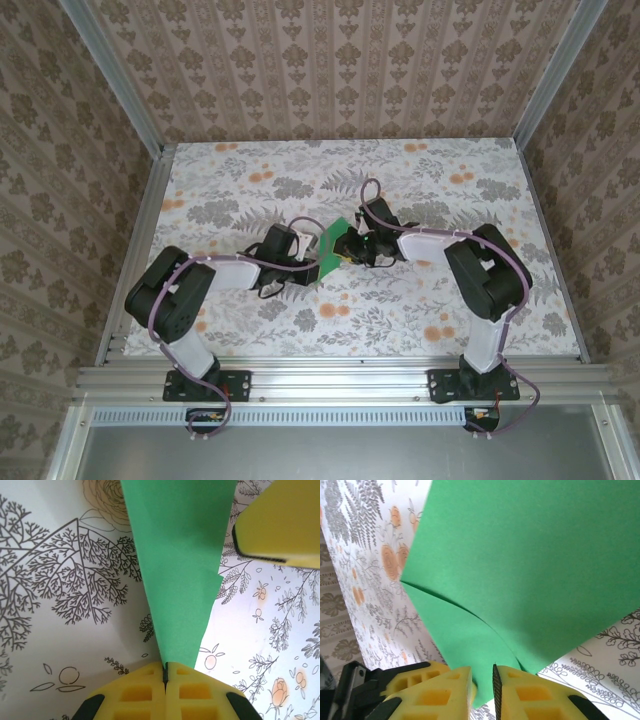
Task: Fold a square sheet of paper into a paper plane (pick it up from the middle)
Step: Fold the wing for the fifth time at the center of the table.
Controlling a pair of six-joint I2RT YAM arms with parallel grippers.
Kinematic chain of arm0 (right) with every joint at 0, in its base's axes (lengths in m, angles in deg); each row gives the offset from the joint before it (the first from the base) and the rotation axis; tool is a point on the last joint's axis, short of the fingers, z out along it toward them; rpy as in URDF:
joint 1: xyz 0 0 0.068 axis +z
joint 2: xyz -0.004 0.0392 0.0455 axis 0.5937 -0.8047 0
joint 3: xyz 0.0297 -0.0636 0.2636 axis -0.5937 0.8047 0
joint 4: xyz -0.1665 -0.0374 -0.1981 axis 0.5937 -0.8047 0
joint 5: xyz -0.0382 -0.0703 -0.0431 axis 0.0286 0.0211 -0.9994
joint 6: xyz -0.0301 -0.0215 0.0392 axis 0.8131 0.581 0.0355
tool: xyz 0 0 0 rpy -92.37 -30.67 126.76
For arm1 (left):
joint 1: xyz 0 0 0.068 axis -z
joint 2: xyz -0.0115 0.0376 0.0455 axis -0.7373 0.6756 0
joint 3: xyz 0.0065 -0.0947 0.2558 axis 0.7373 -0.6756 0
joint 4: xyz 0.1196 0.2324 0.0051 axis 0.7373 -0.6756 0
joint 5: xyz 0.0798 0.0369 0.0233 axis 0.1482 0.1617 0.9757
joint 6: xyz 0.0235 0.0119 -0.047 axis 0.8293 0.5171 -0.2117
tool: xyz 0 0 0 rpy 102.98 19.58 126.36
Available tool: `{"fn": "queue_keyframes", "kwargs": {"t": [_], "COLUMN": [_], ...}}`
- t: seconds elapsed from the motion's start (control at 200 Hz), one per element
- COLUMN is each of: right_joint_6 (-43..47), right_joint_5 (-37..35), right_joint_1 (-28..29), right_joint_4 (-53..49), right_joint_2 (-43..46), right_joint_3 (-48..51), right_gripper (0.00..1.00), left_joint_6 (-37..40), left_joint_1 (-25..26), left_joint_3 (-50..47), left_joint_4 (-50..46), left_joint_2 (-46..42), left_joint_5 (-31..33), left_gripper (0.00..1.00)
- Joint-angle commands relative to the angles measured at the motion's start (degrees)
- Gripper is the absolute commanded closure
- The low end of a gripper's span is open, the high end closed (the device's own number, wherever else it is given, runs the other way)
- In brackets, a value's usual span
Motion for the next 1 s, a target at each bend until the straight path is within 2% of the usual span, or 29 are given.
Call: {"fn": "queue_keyframes", "kwargs": {"t": [0.0, 0.1, 0.235, 0.37, 0.58, 0.795, 0.995], "right_joint_6": [-1.50, -3.73, -8.86, -14.14, -18.77, -18.95, -16.45], "right_joint_5": [-1.09, -0.32, -0.60, -1.72, -0.64, -0.26, -2.28], "right_joint_1": [-0.12, -0.12, -0.21, -0.30, -0.39, -0.35, -0.36], "right_joint_4": [-0.04, 0.95, 1.23, 2.11, 5.15, 0.47, -5.43], "right_joint_2": [1.23, 1.27, 1.45, 2.26, 2.21, -0.67, -1.77], "right_joint_3": [-0.15, -0.49, -0.95, -0.18, -0.11, -3.96, -6.53], "right_gripper": [0.79, 0.79, 0.72, 0.56, 0.42, 0.41, 0.48], "left_joint_6": [5.94, 8.93, 12.63, 15.51, 19.02, 20.74, 21.28], "left_joint_1": [1.18, 2.14, 3.77, 5.48, 8.65, 10.96, 12.01], "left_joint_3": [1.19, 1.42, 1.27, 1.17, 1.87, 2.65, 2.59], "left_joint_4": [-2.31, -2.98, -3.35, -3.61, -4.64, -4.88, -5.07], "left_joint_2": [-1.39, -1.52, -2.10, -2.24, -1.82, -0.82, -1.07], "left_joint_5": [2.98, 5.25, 9.74, 13.86, 20.01, 24.09, 26.79], "left_gripper": [1.00, 1.00, 1.00, 1.00, 1.00, 1.00, 1.00]}}
